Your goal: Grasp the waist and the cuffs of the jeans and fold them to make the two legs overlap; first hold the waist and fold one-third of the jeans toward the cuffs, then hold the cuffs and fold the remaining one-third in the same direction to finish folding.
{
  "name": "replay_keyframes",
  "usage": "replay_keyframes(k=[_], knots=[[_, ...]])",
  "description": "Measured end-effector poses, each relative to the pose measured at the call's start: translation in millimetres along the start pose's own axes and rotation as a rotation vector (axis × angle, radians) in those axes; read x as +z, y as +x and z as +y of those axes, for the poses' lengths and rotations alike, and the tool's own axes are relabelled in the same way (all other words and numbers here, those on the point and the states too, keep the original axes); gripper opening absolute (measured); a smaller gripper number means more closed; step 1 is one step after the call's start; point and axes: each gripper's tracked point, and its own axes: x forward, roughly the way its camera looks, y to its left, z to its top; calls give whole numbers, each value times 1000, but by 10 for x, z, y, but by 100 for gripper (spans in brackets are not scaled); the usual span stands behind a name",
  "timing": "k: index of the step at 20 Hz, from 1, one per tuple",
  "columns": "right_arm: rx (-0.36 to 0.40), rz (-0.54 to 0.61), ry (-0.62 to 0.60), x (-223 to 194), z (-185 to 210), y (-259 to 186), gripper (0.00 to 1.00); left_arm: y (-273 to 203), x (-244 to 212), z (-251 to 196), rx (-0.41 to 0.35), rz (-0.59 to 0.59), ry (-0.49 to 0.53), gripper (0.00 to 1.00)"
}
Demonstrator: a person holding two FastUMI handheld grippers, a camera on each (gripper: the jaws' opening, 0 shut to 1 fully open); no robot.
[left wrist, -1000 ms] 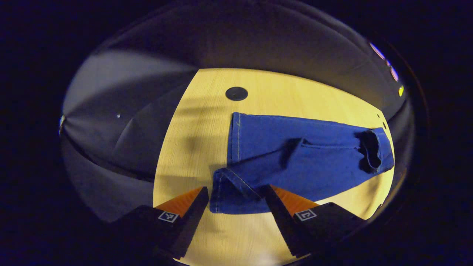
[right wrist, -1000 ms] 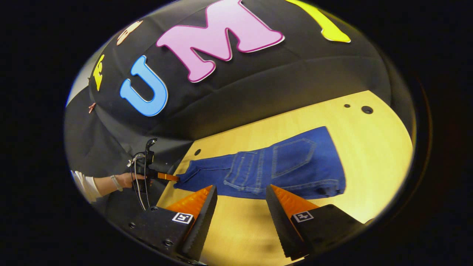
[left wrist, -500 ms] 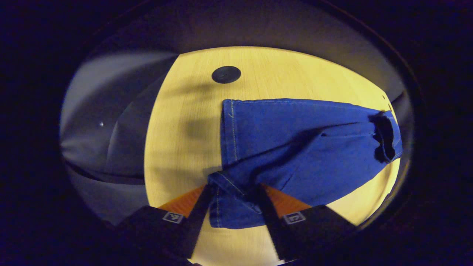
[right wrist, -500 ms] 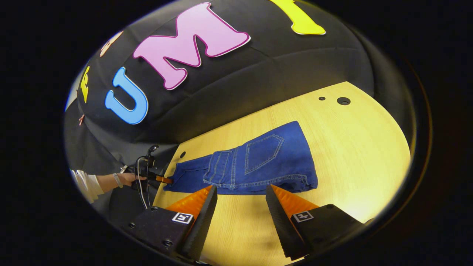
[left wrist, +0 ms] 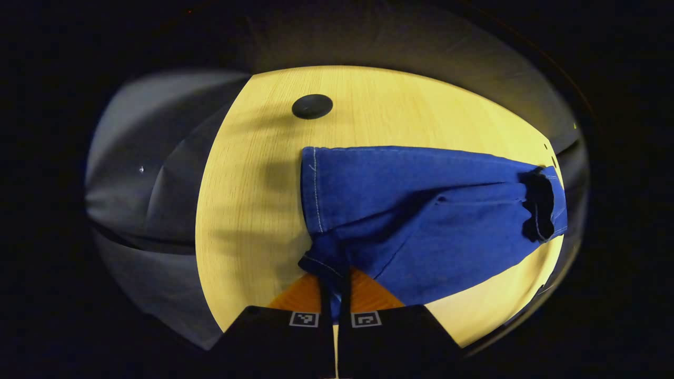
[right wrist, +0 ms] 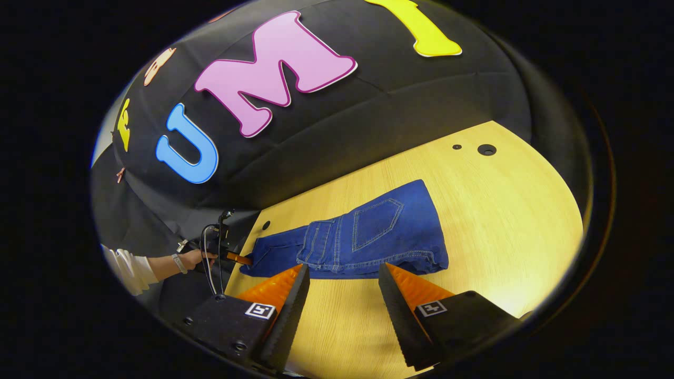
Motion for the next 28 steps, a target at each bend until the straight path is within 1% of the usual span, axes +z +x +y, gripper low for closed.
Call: replay_keyframes(k=[1, 5, 6, 7, 10, 11, 13, 14, 15, 16, 17, 19, 20, 21, 23, 24, 25, 26, 27, 28], knots=[[4, -5, 2, 23, -2, -24, 82, -132, 53, -129, -33, -26, 7, 7], [31, -19, 6, 83, 26, -52, 82, -849, 345, -892, -231, -148, 13, 7], [40, -24, 3, 103, 41, -64, 82, -1052, 418, -1118, -274, -178, 14, 10], [51, -31, 0, 108, 59, -94, 82, -1262, 483, -1359, -312, -201, 22, 7], [77, -47, 1, 186, 157, -196, 82, -1812, 713, -2146, -406, -278, 86, 7], [79, -51, -1, 201, 155, -223, 82, -1945, 806, -2447, -442, -299, 100, 7], [78, -62, -18, 223, 138, -330, 82, -2045, 891, -3085, -517, -311, 123, 7], [78, -65, -31, 236, 123, -405, 82, -1980, 867, -3412, -530, -304, 150, 7], [74, -70, -44, 244, 97, -484, 82, -1870, 859, -3684, -518, -290, 183, 7], [69, -78, -53, 266, 54, -561, 82, -1733, 826, -3917, -498, -273, 216, 7], [64, -84, -57, 278, 8, -616, 82, -1586, 793, -4141, -493, -255, 240, 7], [49, -96, -60, 310, -109, -718, 82, -1306, 669, -4515, -503, -219, 270, 7], [43, -99, -62, 323, -168, -750, 82, -1156, 600, -4645, -484, -199, 283, 8], [39, -104, -64, 336, -230, -793, 82, -1014, 552, -4683, -452, -177, 292, 8], [32, -105, -80, 355, -353, -834, 82, -712, 424, -4739, -399, -135, 292, 11], [31, -99, -89, 358, -417, -845, 82, -553, 376, -4789, -382, -127, 276, 15], [29, -85, -97, 352, -476, -829, 82, -431, 291, -4846, -387, -98, 267, 19], [26, -71, -104, 351, -538, -814, 82, -340, 223, -4867, -376, -89, 262, 30], [32, -64, -109, 380, -569, -819, 82, -246, 180, -4932, -373, -89, 254, 55], [43, -65, -115, 416, -577, -832, 82, -182, 148, -5002, -370, -93, 245, 74]])
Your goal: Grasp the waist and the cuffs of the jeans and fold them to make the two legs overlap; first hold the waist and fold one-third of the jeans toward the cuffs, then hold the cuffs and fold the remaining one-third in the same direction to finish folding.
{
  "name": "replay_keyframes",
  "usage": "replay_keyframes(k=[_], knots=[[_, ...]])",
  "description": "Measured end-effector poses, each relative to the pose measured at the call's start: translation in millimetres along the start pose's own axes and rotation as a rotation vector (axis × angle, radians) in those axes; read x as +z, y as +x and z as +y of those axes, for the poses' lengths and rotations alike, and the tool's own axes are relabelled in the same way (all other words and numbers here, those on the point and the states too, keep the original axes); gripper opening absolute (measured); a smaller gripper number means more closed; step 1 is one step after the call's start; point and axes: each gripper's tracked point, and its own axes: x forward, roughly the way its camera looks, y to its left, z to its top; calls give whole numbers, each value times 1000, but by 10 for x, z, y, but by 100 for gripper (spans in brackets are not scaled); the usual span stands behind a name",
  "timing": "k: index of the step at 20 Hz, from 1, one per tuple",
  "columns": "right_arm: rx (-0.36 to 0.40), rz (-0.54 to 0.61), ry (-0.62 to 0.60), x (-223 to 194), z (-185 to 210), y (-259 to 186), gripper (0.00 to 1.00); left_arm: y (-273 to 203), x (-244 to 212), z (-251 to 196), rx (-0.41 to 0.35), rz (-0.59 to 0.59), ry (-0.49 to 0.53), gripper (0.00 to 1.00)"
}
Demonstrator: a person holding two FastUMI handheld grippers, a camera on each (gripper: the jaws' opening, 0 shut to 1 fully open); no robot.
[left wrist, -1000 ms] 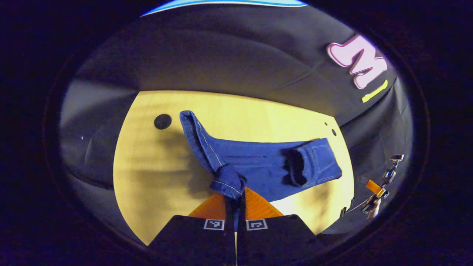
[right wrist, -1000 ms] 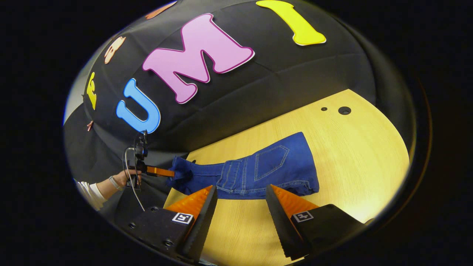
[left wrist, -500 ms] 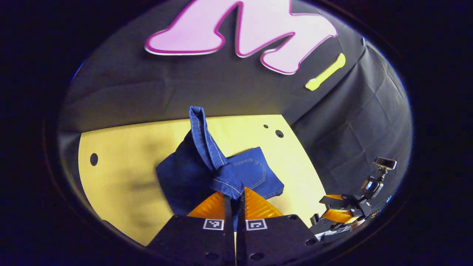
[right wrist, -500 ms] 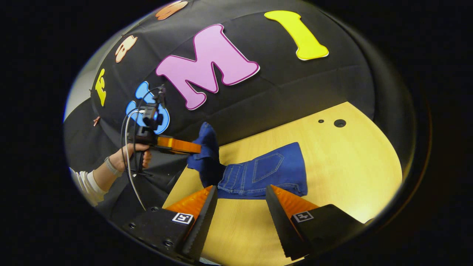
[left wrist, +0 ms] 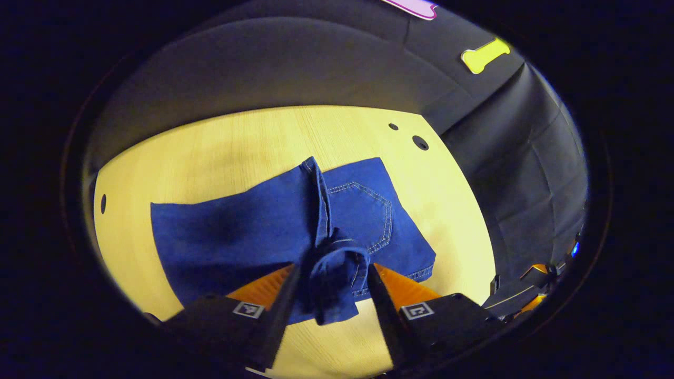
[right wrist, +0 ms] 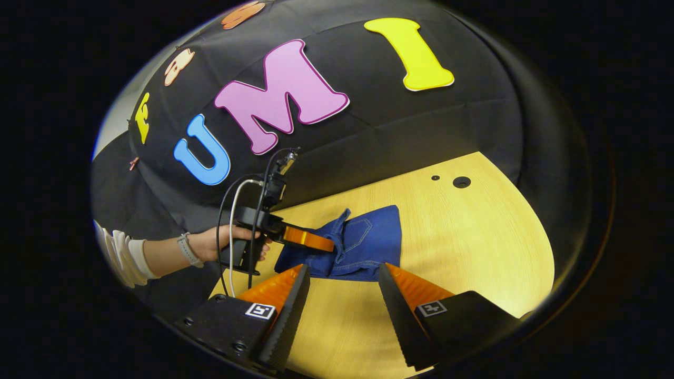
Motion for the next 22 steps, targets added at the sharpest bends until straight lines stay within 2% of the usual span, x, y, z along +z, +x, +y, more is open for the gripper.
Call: replay_keyframes(k=[1, 3, 6, 9, 12, 15, 18, 22], knots=[[9, 0, -6, 28, -4, 0, 82, 16, 5, -46, 9, -22, -3, 86], [10, -9, -30, 93, -32, -54, 82, -177, 144, -107, 32, -146, 32, 96], [14, -47, -71, 198, 38, -235, 82, -803, 327, -281, 64, -368, 110, 97], [18, -96, -134, 262, 201, -511, 82, -1617, 188, -518, 99, -560, 171, 97], [27, -146, -199, 274, 491, -880, 82, -2291, -363, -696, 133, -680, 179, 97], [4, -215, -250, 308, 813, -1289, 82, -2911, -1048, -902, 159, -800, 136, 97], [-30, -310, -318, 361, 1055, -1718, 83, -3407, -1619, -1021, 238, -926, 88, 96], [-75, -433, -369, 444, 1335, -2331, 87, -3849, -2161, -1219, 324, -1008, 69, 96]])
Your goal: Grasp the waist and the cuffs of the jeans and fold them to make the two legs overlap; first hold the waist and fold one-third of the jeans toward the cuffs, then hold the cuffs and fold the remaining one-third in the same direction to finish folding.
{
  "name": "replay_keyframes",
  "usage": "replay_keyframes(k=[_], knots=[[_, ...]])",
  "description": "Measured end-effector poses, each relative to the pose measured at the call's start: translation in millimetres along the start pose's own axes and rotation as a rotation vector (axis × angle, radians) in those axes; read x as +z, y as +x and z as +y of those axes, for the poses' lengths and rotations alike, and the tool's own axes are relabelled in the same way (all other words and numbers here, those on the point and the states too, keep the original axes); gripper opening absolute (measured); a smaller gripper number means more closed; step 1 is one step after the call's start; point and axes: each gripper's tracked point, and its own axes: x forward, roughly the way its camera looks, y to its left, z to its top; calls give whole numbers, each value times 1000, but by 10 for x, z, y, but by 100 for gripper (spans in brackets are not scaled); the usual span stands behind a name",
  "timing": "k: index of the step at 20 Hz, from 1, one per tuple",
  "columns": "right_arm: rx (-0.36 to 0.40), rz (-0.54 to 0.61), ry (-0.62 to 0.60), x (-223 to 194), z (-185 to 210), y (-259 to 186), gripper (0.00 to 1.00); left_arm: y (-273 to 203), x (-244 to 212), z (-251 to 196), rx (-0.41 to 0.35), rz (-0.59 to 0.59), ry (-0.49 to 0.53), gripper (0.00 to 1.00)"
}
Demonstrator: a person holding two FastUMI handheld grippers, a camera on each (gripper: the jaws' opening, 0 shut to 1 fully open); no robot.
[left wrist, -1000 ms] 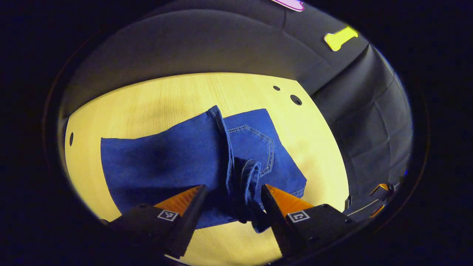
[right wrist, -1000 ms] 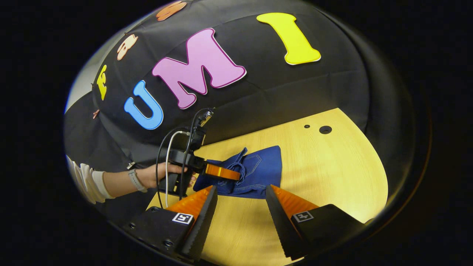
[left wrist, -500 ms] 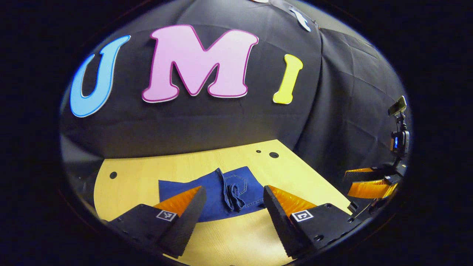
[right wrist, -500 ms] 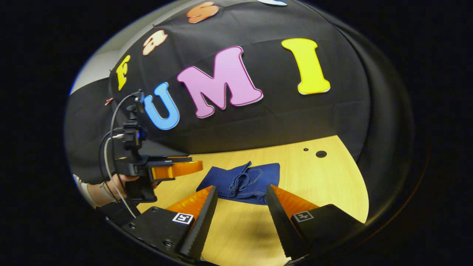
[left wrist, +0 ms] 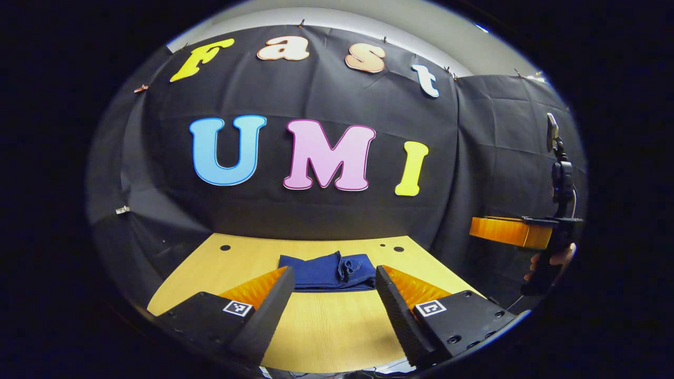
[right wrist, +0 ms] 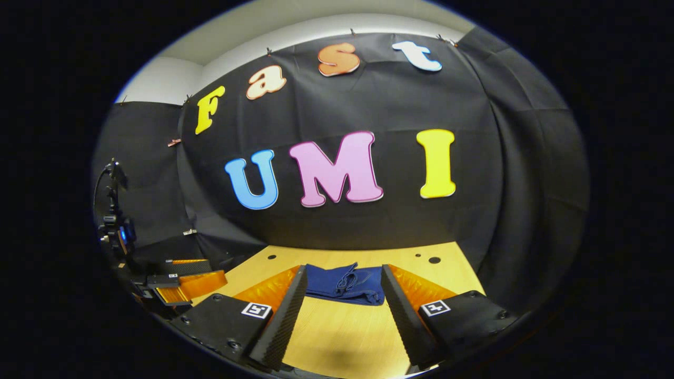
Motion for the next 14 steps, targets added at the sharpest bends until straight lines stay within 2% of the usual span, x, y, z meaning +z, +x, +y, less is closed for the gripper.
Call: replay_keyframes(k=[3, 6, 7, 8, 9, 10, 11, 12, 14], knots=[[-57, -86, -64, 295, 28, -294, 94, -344, 223, -32, 20, -72, -20, 96], [-91, -155, -142, 475, 43, -450, 100, -497, 410, -48, 42, -139, -32, 96], [-96, -179, -173, 540, 58, -484, 97, -510, 463, -39, 52, -160, -24, 96], [-98, -199, -198, 585, 64, -508, 91, -525, 497, -52, 59, -178, -13, 92], [-98, -211, -214, 618, 75, -537, 97, -522, 516, -64, 60, -184, 3, 96], [-98, -218, -221, 642, 79, -553, 97, -550, 520, -77, 65, -182, 21, 96], [-96, -221, -224, 633, 107, -586, 92, -540, 539, -99, 70, -179, 41, 96], [-98, -222, -223, 687, 104, -546, 96, -526, 560, -127, 73, -182, 55, 96], [-111, -224, -219, 731, 56, -533, 96, -473, 637, -209, 66, -213, 56, 96]])
